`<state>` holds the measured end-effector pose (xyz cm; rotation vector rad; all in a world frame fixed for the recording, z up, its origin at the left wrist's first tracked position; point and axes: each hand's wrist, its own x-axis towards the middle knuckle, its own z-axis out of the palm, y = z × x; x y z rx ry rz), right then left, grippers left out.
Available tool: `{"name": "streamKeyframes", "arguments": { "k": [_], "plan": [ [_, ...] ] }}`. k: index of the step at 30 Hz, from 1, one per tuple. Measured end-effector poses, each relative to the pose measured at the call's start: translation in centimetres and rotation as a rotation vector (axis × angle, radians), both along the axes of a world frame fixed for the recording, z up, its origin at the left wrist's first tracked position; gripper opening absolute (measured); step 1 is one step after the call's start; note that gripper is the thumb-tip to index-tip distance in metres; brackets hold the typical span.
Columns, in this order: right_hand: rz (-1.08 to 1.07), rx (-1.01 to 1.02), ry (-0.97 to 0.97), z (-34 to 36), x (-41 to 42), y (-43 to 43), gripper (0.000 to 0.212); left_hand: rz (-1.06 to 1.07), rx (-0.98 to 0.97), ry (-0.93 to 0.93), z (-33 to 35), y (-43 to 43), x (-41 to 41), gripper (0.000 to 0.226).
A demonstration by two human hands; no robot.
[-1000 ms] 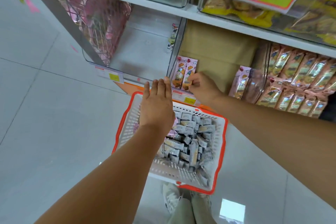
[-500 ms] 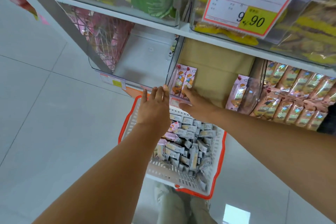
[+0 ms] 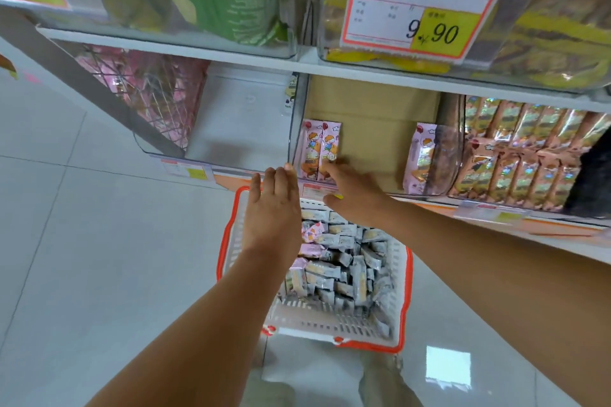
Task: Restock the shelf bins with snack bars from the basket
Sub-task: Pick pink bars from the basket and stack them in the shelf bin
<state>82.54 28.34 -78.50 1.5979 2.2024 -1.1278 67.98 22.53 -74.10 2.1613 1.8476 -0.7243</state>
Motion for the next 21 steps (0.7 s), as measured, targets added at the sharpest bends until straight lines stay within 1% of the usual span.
{"name": "streamKeyframes", "arguments": {
  "k": [4,6,9,11,13,15,16,18,19,21],
  "plan": [
    [-0.058,0.073,-0.034,0.3,-0.5,-0.6,0.055,-0.11,0.057,-0.051,-0.4,0.0,-1.5,0.082],
    [-0.104,0.088,-0.032,0.6,-0.6,-1.0,0.057,-0.168,0.081,-0.099,-0.8,0.0,-2.4,0.083],
    [-0.266,0.171,0.075,0.6,-0.6,-2.0,0.064,-0.217,0.122,-0.193,-1.7,0.0,-3.7,0.087],
    [-0.345,0.358,0.119,0.6,-1.1,-3.3,0.063,-0.221,0.133,-0.27,-2.0,-0.1,-4.6,0.088],
    [-0.4,0.594,0.117,0.6,-2.0,-4.8,0.05,-0.241,0.126,-0.326,-2.6,-0.6,-5.6,0.088],
    [-0.431,0.684,0.124,0.8,-3.2,-6.4,0.035,-0.28,0.136,-0.334,-3.8,-2.1,-7.0,0.091],
    [-0.423,0.681,0.133,0.6,-3.8,-7.3,0.03,-0.274,0.155,-0.347,-4.6,-3.1,-7.6,0.093],
    [-0.382,0.607,0.156,-0.7,-4.4,-9.1,0.023,-0.215,0.142,-0.372,-6.6,-5.1,-8.6,0.092],
    [-0.36,0.552,0.167,-1.8,-4.6,-9.8,0.023,-0.194,0.125,-0.361,-7.6,-5.9,-9.1,0.087],
    [-0.325,0.409,0.157,-4.2,-5.1,-11.0,0.027,-0.15,0.024,-0.298,-9.3,-6.9,-10.0,0.077]
  ]
}}
